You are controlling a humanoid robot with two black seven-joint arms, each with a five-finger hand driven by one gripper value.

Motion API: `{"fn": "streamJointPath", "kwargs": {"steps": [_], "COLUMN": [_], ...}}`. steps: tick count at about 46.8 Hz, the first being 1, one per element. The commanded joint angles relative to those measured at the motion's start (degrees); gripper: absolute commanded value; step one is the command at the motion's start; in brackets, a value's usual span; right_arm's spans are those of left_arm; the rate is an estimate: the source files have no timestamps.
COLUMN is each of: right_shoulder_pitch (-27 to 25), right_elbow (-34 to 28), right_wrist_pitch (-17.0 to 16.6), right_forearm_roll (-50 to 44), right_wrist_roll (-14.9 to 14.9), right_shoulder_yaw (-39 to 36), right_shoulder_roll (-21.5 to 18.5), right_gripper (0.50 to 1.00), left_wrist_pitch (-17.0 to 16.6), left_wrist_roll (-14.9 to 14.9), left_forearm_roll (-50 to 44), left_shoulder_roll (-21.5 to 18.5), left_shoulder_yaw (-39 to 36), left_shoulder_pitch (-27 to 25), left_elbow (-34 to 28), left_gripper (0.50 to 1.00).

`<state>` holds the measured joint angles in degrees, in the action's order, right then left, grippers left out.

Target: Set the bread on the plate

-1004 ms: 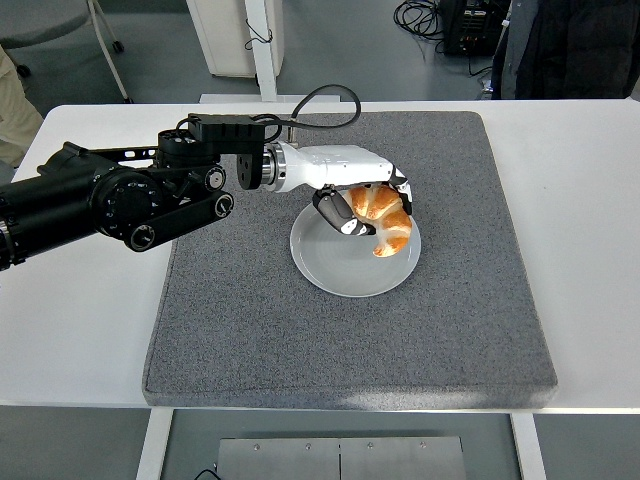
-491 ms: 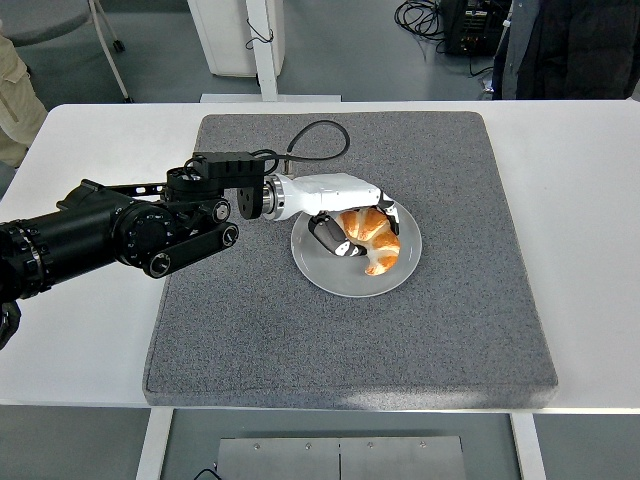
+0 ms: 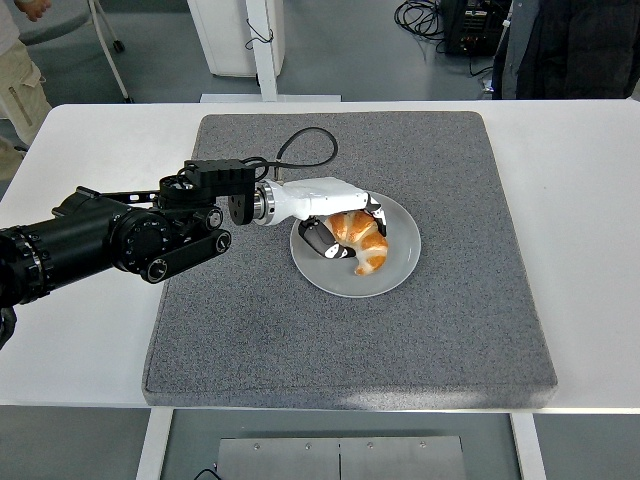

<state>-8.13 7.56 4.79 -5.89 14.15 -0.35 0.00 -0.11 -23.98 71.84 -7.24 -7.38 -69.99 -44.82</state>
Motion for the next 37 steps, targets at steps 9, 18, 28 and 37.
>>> {"fn": "streamJointPath", "kwargs": {"steps": [9,18,28,37], "right_shoulder_pitch": [0.0,0.0,0.0,0.0], "right_elbow": [0.0,0.0,0.0,0.0], "right_wrist_pitch": [0.0,0.0,0.0,0.0], "right_forearm_roll": [0.0,0.0,0.0,0.0], "right_wrist_roll": [0.0,0.0,0.0,0.0], "right_shoulder_yaw": [0.0,0.0,0.0,0.0], "right_shoulder_roll": [0.0,0.0,0.0,0.0], "right_gripper": [1.000,1.000,1.000,1.000], "left_wrist_pitch": [0.4,0.6,0.6,0.5], "left_wrist_roll": [0.0,-0.1,-0.9,-2.6], "left_forearm_roll": [-0.6,-0.6,-2.7,-6.9], "left_shoulder_roll": [-0.1,-0.6,-1.1,-2.5], "left_shoulder_yaw": [0.1,0.1,0.4,0.8], "left_shoulder_pitch": [-0.3,-0.7,-1.2,-3.5], "left_elbow": [0.0,0.0,-0.1,-0.3], "left_gripper": [0.767,1.000,1.000,1.000]}}
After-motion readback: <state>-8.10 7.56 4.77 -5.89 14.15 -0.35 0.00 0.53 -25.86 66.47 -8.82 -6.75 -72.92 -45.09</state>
